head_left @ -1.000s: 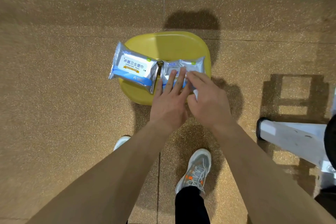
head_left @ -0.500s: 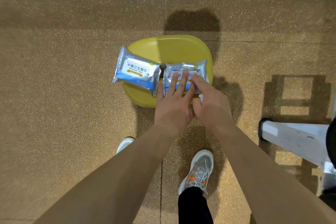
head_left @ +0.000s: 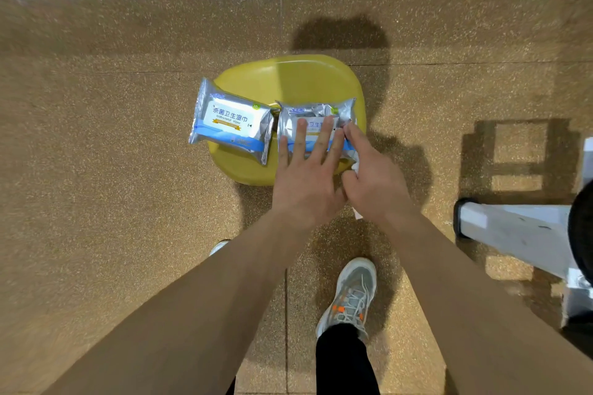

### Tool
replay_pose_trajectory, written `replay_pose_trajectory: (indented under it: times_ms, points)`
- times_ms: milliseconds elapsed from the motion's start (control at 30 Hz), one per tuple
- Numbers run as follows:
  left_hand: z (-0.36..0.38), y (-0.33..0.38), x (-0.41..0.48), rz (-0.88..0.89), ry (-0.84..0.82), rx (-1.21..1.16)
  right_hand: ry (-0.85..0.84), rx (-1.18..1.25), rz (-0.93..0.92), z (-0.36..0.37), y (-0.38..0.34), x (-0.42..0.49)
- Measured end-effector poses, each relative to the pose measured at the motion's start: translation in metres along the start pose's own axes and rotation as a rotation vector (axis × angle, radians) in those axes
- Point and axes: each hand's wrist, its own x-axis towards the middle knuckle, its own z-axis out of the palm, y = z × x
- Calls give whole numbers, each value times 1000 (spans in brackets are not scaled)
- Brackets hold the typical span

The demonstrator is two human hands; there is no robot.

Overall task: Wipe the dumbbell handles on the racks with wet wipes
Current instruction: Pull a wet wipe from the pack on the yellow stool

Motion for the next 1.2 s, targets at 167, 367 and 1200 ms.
replay_pose_trajectory:
  times_ms: [167,367,1200]
  points:
    - [-14,1,2,-2,-81,-66,54,132,33,-5,-9,-8]
    - [-67,8,-24,-44,17,-498,342,823,284,-32,-22,-41]
    - [-364,186,-294,-23,-271,-1192,444,1646,75,-242,-64,-442]
